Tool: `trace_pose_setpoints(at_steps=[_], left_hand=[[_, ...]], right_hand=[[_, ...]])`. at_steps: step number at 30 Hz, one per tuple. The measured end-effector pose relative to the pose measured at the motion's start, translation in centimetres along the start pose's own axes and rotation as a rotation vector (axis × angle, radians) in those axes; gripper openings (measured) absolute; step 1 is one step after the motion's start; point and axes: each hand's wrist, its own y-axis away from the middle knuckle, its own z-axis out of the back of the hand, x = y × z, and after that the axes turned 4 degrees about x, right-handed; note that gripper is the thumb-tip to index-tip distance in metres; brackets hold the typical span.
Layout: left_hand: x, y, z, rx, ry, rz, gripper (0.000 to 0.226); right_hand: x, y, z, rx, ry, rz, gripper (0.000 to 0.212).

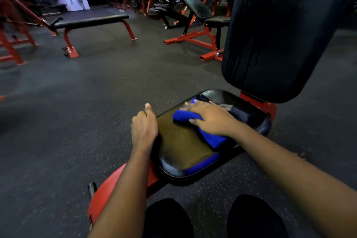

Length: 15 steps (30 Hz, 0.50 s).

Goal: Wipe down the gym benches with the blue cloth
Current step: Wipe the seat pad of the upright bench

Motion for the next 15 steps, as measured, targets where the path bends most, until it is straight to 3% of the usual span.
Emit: trace_pose_setpoints(at_steps=[2,6,9,11,15], left_hand=[[0.2,0.3,0.6,-0.025,0.039,-0.022,0.06],[1.9,1.3,1.8,0.002,0.034,-0.108,0.059],[4.5,1.8,3.1,0.032,0.035,-0.042,0.076],[6.7,1.3,3.7,0.049,0.009,-0.008,0.095],[7.9,1.4,4.7,0.093,-0.089,0.028,0.094]], right_hand=[[-1.3,2.4,0.7,-0.013,-0.085,-0.014,0.048],[-5.9,-0.9,2.7,-0.044,0.052,-0.335,0.05],[-5.1,-5.0,2.6,-0.023,0.053,-0.417,0.043],[-2.7,-6.4,2.0,-0.012,0.052,-0.389,0.037],[3.9,-4.2,-0.1,0.028,0.008,-0.06,0.043]])
